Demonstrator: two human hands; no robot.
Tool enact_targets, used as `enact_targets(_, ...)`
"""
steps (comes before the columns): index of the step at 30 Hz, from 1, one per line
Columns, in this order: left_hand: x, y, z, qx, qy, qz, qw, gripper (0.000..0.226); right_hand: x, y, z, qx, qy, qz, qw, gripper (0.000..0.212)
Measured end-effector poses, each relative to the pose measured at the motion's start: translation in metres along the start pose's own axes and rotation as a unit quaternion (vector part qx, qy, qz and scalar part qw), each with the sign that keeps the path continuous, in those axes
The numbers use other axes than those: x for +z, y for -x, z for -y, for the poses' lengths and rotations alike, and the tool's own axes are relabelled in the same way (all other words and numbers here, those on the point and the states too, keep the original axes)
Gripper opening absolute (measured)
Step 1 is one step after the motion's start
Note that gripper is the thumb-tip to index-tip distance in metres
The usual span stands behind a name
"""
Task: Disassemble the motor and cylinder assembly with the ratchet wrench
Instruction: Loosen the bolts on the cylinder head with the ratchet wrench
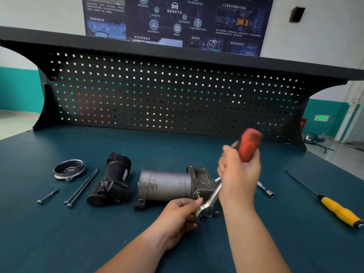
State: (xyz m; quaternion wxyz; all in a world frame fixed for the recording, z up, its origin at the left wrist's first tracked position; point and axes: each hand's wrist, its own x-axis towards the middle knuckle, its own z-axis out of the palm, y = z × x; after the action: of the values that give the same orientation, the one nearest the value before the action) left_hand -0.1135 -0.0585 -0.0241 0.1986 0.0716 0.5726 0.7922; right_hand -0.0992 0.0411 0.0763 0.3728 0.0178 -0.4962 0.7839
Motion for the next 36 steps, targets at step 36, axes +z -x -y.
enact_targets(36, -0.004, 0.001, -0.003, 0.009, 0.023, 0.036, 0.999, 0.026, 0.038, 0.025, -0.016, -0.164, 0.229, 0.252, 0.926, 0.025)
